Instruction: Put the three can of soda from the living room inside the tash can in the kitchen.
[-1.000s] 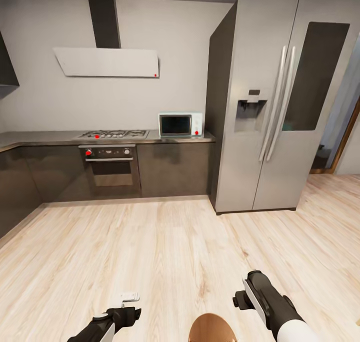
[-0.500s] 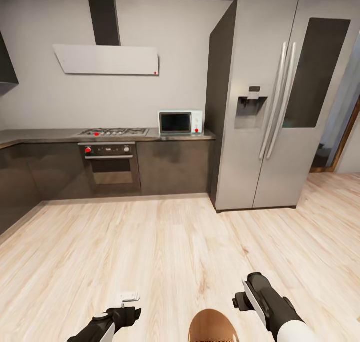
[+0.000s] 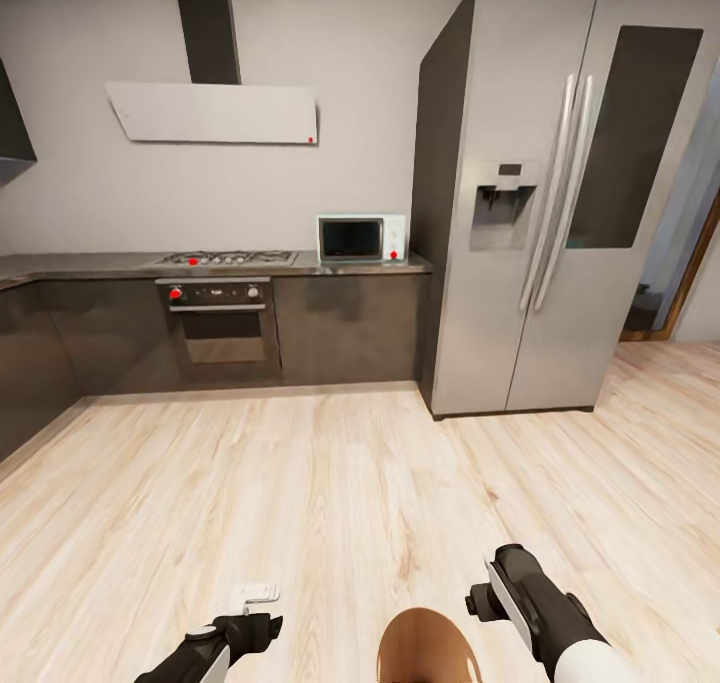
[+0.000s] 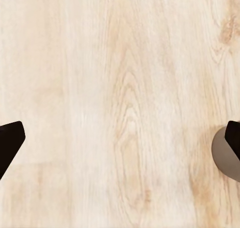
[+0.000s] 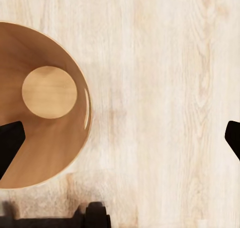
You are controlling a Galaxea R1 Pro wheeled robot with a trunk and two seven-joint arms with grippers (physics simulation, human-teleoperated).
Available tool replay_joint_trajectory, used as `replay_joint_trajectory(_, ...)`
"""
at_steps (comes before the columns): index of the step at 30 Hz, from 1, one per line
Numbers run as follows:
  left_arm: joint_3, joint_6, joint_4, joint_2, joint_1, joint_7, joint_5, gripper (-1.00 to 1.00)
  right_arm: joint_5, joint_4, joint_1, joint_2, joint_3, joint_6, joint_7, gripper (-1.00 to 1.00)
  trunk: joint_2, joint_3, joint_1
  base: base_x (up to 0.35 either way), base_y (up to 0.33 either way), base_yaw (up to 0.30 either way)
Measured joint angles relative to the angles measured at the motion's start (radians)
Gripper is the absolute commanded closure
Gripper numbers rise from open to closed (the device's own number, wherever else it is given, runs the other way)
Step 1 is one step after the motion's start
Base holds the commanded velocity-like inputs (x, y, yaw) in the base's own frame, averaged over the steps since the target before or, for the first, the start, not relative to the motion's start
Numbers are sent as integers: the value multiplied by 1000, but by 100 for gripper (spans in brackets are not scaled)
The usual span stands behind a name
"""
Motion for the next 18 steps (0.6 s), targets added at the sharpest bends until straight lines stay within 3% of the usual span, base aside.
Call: replay_joint_trajectory(18,-1,0,0,0,0,-2,0,-100,-7,1,0,25,0,-4,13,-100,-126,-56,69,0,0,0)
